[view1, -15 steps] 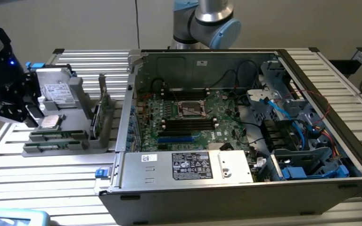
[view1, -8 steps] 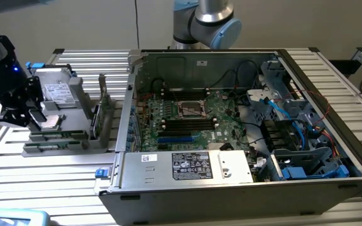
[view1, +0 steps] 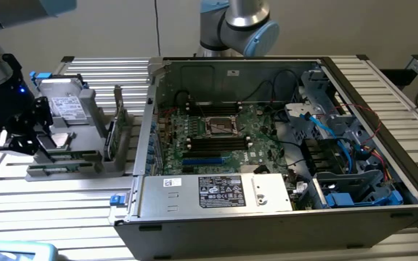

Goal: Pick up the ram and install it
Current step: 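Pick up the ram and move it above insertion slot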

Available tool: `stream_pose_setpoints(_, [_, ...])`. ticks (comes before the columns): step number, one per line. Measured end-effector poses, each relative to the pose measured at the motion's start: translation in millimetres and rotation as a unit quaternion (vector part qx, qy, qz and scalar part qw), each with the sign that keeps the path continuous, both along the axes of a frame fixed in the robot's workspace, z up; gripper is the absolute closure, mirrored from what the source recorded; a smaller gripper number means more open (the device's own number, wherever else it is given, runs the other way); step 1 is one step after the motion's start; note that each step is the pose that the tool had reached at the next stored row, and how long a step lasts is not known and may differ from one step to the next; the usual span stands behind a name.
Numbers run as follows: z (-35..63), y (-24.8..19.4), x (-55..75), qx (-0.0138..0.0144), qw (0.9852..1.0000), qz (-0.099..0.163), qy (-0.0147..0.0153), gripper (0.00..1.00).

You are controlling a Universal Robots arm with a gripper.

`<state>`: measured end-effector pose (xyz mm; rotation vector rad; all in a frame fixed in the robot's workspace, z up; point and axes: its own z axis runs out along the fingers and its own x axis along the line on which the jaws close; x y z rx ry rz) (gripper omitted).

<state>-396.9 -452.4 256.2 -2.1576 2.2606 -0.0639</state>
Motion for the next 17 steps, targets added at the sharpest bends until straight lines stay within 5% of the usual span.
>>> stream_pose_setpoints(11, [-17.1,-1.5,9.8,-0.0001,0.9999,0.011,-0.0006,0.64])
stream_pose_setpoints(17, [-28.0,1.9,11.6,-0.0001,0.9999,0.012,-0.0005,0.64])
